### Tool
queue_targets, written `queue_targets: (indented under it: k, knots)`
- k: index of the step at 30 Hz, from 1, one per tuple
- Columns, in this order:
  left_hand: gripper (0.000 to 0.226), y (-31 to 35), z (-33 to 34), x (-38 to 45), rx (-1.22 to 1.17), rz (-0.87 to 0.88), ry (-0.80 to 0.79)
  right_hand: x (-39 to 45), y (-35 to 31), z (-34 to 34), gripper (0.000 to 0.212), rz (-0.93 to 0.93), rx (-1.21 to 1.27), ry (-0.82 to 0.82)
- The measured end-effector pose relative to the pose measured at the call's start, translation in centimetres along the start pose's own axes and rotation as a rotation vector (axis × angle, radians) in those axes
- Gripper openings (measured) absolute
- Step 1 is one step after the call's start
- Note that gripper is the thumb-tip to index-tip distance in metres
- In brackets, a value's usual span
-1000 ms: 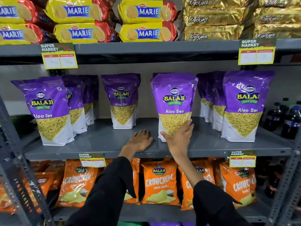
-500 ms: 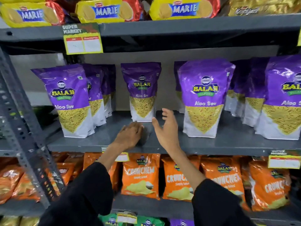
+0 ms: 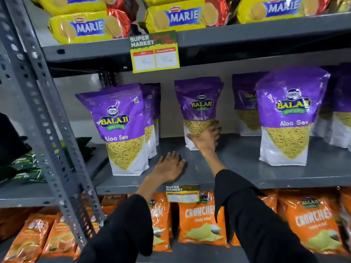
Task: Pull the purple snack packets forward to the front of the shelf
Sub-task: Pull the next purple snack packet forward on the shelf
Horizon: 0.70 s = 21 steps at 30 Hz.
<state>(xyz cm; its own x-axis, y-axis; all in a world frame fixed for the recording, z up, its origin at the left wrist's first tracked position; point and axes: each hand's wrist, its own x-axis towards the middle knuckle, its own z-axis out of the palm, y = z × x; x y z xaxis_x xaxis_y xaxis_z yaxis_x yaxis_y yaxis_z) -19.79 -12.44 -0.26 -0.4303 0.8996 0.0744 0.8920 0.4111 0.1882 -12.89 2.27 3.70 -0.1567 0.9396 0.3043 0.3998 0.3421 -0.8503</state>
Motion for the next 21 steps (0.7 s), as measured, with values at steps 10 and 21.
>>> queue_targets:
  k: [10,21]
  knots:
    - [0.067,-0.5,0.7,0.8,0.021,0.025,-0.007,0.6,0.3,0.7,0.145,-0.002,-0.046,0.001]
    - [0.067,-0.5,0.5,0.5,0.045,0.029,-0.009,-2.3,0.1,-1.1,0.140,-0.028,-0.075,0.015]
